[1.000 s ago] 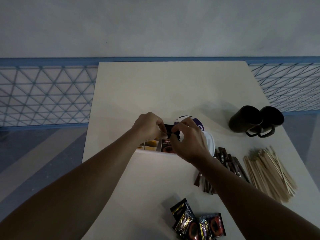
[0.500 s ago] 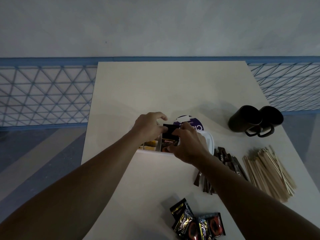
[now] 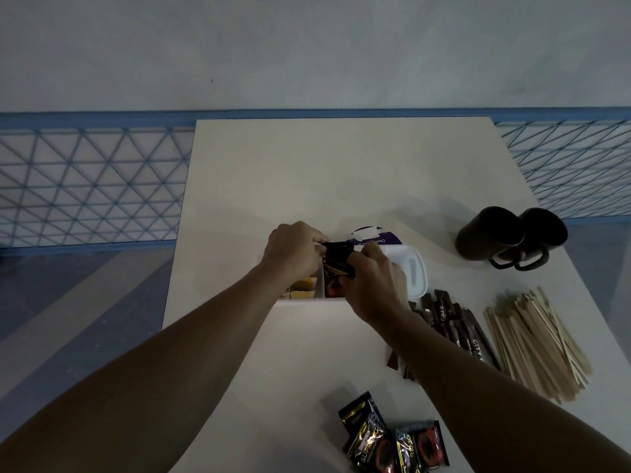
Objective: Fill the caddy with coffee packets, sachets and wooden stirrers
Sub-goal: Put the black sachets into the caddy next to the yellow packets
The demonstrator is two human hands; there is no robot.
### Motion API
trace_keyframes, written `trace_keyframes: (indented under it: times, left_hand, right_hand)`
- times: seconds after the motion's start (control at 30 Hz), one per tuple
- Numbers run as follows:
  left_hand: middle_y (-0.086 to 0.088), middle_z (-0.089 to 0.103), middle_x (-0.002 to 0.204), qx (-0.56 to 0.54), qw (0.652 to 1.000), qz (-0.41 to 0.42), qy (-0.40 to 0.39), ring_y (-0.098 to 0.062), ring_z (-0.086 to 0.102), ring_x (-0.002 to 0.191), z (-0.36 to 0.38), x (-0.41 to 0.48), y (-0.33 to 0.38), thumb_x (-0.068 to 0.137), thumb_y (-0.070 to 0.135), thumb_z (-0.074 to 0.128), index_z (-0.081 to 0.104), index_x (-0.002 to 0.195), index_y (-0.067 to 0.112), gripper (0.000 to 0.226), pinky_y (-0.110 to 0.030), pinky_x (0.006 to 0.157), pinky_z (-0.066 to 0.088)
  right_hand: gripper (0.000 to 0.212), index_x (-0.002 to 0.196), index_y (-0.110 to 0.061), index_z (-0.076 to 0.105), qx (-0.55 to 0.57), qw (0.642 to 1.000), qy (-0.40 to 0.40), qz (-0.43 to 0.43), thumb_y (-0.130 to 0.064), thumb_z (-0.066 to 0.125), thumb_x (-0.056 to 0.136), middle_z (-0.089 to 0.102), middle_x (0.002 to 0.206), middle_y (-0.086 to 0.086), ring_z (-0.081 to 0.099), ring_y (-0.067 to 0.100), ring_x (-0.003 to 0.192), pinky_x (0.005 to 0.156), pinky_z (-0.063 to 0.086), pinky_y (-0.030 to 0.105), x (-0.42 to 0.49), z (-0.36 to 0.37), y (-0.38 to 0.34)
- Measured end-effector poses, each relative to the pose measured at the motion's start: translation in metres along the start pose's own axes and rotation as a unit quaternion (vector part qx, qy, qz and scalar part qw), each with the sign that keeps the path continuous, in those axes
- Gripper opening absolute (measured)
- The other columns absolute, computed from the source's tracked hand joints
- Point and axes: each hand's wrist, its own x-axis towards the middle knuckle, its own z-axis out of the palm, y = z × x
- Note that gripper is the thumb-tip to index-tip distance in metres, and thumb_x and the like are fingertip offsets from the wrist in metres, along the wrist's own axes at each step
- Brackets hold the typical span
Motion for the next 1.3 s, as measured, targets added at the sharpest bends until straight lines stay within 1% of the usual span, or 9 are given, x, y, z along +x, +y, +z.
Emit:
trace_keyframes:
  times: [0.17, 0.33, 0.5, 0.6, 0.7, 0.8, 1.0, 1.13, 1.3]
  left_hand:
    - [-0.003, 0.074, 0.109, 0.007, 0.999, 0.011, 0.035, -0.023, 0.066, 0.101, 0.007, 0.001, -0.002, 0.094, 0.017, 0.064, 0.075, 0.111, 0.020, 0.021, -0.024, 0.082, 0.048]
    - [-0.004, 0.075, 0.102, 0.010, 0.999, 0.001, 0.039, -0.026, 0.067, 0.094, 0.010, 0.002, -0.002, 0.093, 0.020, 0.063, 0.077, 0.106, 0.021, 0.019, -0.035, 0.082, 0.057]
    - [-0.005, 0.075, 0.089, 0.016, 0.999, -0.001, 0.029, -0.025, 0.067, 0.087, 0.009, 0.004, -0.002, 0.094, 0.025, 0.062, 0.079, 0.098, 0.020, 0.018, -0.031, 0.074, 0.054]
    - [-0.003, 0.075, 0.091, 0.024, 0.999, 0.002, 0.022, -0.022, 0.067, 0.086, 0.007, 0.003, -0.002, 0.095, 0.027, 0.061, 0.078, 0.100, 0.019, 0.020, -0.026, 0.070, 0.047]
    - [-0.004, 0.075, 0.089, 0.024, 1.000, 0.003, 0.016, -0.022, 0.067, 0.085, 0.006, 0.003, -0.001, 0.095, 0.027, 0.061, 0.079, 0.098, 0.019, 0.019, -0.027, 0.070, 0.048]
    - [-0.003, 0.075, 0.090, 0.021, 1.000, 0.000, 0.014, -0.022, 0.066, 0.087, 0.006, 0.005, -0.001, 0.095, 0.028, 0.062, 0.078, 0.098, 0.020, 0.019, -0.026, 0.069, 0.045]
    - [-0.001, 0.075, 0.093, 0.014, 1.000, -0.008, 0.017, -0.021, 0.067, 0.089, 0.007, 0.006, -0.002, 0.093, 0.028, 0.063, 0.078, 0.097, 0.021, 0.017, -0.027, 0.072, 0.047]
    - [-0.001, 0.075, 0.096, -0.006, 1.000, -0.010, 0.029, -0.019, 0.068, 0.089, 0.005, 0.006, -0.002, 0.090, 0.023, 0.067, 0.078, 0.097, 0.018, 0.014, -0.030, 0.077, 0.054]
    - [-0.003, 0.074, 0.102, -0.028, 0.998, -0.004, 0.058, -0.019, 0.068, 0.093, -0.002, 0.002, -0.001, 0.087, 0.019, 0.071, 0.076, 0.098, 0.017, 0.012, -0.028, 0.081, 0.053]
  right_hand:
    - [0.051, 0.125, -0.016, 0.057, 0.000, 0.999, -0.048, -0.010, -0.025, 0.078, 0.078, 0.057, 0.120, 0.008, 0.061, 0.030, 0.094, 0.067, 0.050, 0.035, 0.007, -0.008, 0.003]
    - [0.065, 0.122, -0.018, 0.048, -0.045, 0.996, -0.072, -0.031, -0.035, 0.084, 0.071, 0.055, 0.122, 0.006, 0.062, 0.027, 0.091, 0.065, 0.052, 0.036, 0.013, -0.008, -0.002]
    - [0.060, 0.116, -0.016, 0.048, -0.070, 0.995, -0.063, -0.040, -0.036, 0.083, 0.071, 0.058, 0.115, 0.006, 0.064, 0.029, 0.085, 0.062, 0.052, 0.036, 0.017, -0.009, -0.004]
    - [0.056, 0.117, -0.015, 0.049, -0.068, 0.996, -0.043, -0.042, -0.034, 0.080, 0.074, 0.059, 0.114, 0.006, 0.064, 0.029, 0.083, 0.059, 0.051, 0.035, 0.015, -0.006, -0.003]
    - [0.052, 0.117, -0.014, 0.050, -0.058, 0.997, -0.024, -0.048, -0.035, 0.078, 0.078, 0.059, 0.114, 0.008, 0.064, 0.027, 0.080, 0.057, 0.051, 0.035, 0.013, -0.003, -0.002]
    - [0.053, 0.117, -0.014, 0.049, -0.046, 0.998, -0.016, -0.050, -0.035, 0.078, 0.079, 0.061, 0.113, 0.009, 0.064, 0.027, 0.079, 0.054, 0.043, 0.032, 0.012, -0.001, 0.000]
    - [0.060, 0.116, -0.018, 0.038, 0.009, 1.000, -0.023, -0.020, -0.037, 0.079, 0.076, 0.064, 0.110, 0.006, 0.064, 0.026, 0.084, 0.062, 0.056, 0.043, 0.009, -0.007, 0.003]
    - [0.055, 0.115, -0.021, 0.040, 0.035, 0.999, -0.034, -0.008, -0.034, 0.078, 0.077, 0.065, 0.110, 0.002, 0.063, 0.023, 0.083, 0.057, 0.048, 0.034, 0.008, -0.013, 0.007]
    - [0.055, 0.117, -0.024, 0.040, 0.047, 0.998, -0.041, 0.003, -0.037, 0.076, 0.079, 0.066, 0.107, 0.001, 0.063, 0.021, 0.085, 0.067, 0.055, 0.040, 0.001, -0.021, 0.011]
